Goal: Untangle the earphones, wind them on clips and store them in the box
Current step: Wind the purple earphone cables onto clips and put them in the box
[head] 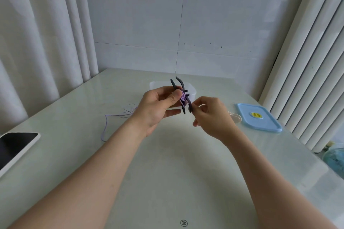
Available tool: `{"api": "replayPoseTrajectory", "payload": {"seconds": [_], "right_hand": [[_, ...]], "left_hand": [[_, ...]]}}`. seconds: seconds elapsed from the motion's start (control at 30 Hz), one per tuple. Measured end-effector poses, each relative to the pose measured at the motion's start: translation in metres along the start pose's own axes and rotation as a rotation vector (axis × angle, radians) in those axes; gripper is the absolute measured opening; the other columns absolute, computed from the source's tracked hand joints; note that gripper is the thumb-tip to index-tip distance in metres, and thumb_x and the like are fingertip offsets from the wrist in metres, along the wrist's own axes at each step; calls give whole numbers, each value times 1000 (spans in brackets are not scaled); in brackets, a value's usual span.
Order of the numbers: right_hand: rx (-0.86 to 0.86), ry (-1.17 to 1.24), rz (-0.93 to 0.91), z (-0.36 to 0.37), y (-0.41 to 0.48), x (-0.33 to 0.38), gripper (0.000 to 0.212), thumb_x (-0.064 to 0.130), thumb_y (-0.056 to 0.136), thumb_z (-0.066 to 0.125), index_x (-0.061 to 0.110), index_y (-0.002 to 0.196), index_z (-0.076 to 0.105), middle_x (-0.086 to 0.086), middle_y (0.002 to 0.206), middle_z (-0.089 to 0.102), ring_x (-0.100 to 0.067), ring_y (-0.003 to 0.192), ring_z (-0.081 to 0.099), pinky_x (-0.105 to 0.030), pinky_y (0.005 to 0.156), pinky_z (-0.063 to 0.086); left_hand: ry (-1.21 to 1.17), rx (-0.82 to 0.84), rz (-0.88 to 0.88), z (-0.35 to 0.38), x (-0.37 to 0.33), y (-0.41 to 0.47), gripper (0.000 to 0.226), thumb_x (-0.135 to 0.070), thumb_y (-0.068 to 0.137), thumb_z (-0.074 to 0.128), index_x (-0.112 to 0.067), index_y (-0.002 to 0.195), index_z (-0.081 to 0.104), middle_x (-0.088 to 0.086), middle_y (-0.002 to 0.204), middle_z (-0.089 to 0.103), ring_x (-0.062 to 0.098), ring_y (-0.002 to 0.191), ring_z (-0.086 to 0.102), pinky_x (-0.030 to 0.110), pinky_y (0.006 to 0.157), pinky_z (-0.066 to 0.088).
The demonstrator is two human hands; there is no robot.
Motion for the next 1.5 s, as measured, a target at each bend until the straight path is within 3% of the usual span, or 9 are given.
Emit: {"api": "replayPoseTrajectory", "payload": {"seconds": [0.2, 0.37, 0.47, 0.63, 0.9, 1.03, 1.2, 1.3, 1.5], "right_hand": [[242, 184, 35, 12, -12, 11, 17, 11, 99, 60, 0, 93, 72, -11, 66, 65, -26, 50, 62, -33, 50, 55], [297, 207, 3, 11, -20, 20, 18, 9, 97, 63, -2, 87, 74, -13, 67, 71, -30, 60, 74, -39, 59, 62], [211, 142, -76, 7, -18, 23, 21, 12, 97, 65, 5, 81, 76, -12, 65, 72, -26, 58, 74, -42, 60, 62], [-86, 213, -121, -12, -9, 19, 20, 9, 93, 65, 11, 78, 78, -8, 63, 71, -24, 51, 69, -38, 50, 57], [-56, 498, 41, -15, -5, 8, 15, -2, 89, 61, -1, 91, 76, -25, 79, 73, -26, 62, 71, -33, 61, 61], [-129, 348, -29, -14, -2, 4, 12, 15, 95, 67, 10, 88, 76, -8, 67, 73, -20, 54, 65, -35, 56, 54], [-241, 45, -99, -16, 3, 3, 21, 40, 97, 69, 25, 84, 76, 6, 58, 67, -5, 48, 52, -17, 48, 34], [-276, 35, -66, -20, 5, -1, 26, 45, 97, 68, 25, 81, 76, 1, 58, 68, -6, 46, 50, -19, 46, 31], [-221, 117, 46, -17, 9, -17, 50, 60, 96, 64, 17, 72, 75, 0, 51, 50, -16, 50, 46, -27, 56, 37]], "left_hand": [[78, -153, -17, -10, 1, 1, 28, -32, 102, 67, -10, 118, 73, 7, 107, 80, 14, 93, 78, 22, 60, 54], [338, -171, 83, -6, 1, 0, 24, -33, 103, 65, -14, 117, 65, 1, 114, 74, 18, 91, 76, 29, 67, 56], [654, -140, 145, -4, 3, 2, 24, -34, 103, 63, -19, 121, 56, -4, 113, 65, 18, 95, 68, 33, 80, 53], [644, 51, 85, 4, 7, -2, 17, -31, 105, 60, -24, 121, 59, 1, 108, 68, 7, 82, 65, 16, 68, 44], [607, 188, 44, 12, 9, -9, 22, -33, 99, 71, -33, 120, 66, -5, 105, 70, 4, 78, 62, 16, 70, 44], [641, 192, 32, 15, 10, -9, 17, -28, 101, 68, -32, 118, 66, -4, 107, 68, 7, 77, 63, 11, 66, 46], [681, 228, 15, 16, 16, -7, 15, -28, 101, 67, -35, 114, 69, -12, 103, 70, 12, 80, 65, 35, 83, 55], [704, 230, 32, 18, 16, -8, 15, -31, 100, 66, -40, 112, 70, -15, 104, 71, 15, 84, 65, 43, 91, 56], [595, 291, 12, 22, 11, -12, 21, -19, 104, 65, -26, 122, 71, -4, 110, 75, 6, 103, 69, 32, 101, 55]]}}
Point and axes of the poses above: each hand's wrist, its own y-axis towards the middle knuckle, its own z-axis out of the palm, x = y × z, the point moved 6 cm from there along y, towards the middle knuckle
